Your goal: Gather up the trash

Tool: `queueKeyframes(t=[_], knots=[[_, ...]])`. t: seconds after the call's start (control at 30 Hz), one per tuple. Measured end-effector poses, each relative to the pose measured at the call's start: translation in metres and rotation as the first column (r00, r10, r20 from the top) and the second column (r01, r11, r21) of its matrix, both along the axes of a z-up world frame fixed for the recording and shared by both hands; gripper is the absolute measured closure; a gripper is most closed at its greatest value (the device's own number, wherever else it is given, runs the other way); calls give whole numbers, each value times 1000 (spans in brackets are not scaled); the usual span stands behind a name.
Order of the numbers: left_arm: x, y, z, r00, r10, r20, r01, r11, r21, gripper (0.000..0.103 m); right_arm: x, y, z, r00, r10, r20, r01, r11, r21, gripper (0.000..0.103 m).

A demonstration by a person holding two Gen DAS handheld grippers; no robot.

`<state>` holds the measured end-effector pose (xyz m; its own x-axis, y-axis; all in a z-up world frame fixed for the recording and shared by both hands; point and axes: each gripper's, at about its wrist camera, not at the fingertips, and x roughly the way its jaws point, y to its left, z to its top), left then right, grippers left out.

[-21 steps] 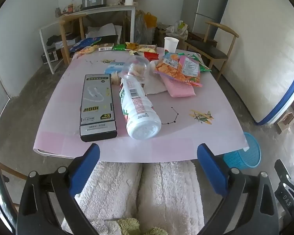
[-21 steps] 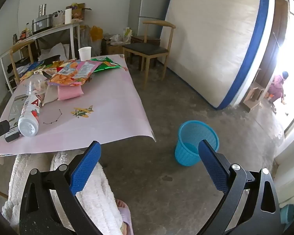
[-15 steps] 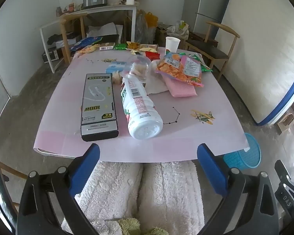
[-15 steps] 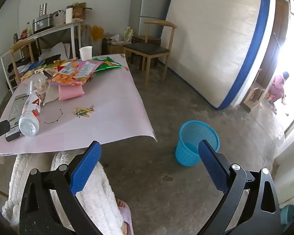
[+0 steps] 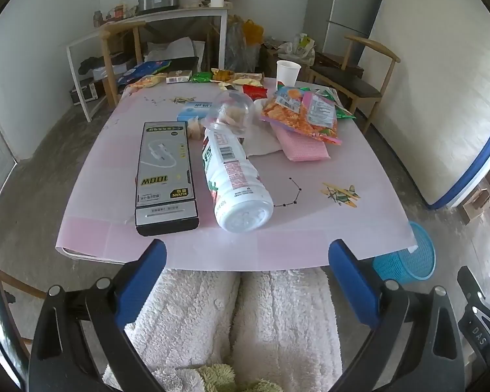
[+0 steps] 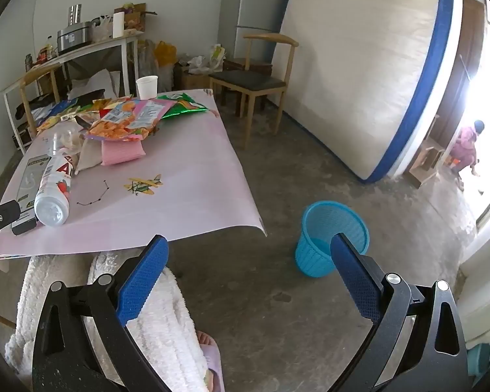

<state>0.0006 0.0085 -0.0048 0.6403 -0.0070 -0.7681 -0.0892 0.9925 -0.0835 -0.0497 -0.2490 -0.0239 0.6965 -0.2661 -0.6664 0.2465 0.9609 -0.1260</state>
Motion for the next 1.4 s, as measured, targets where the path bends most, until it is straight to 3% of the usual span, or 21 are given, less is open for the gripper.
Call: queueKeyframes(t=[1.4], knots=[[0,-5,-1,1000,-2,-9,2,1000,-2,6,6,15,-1,1000,19,1,-19,1000,10,8]])
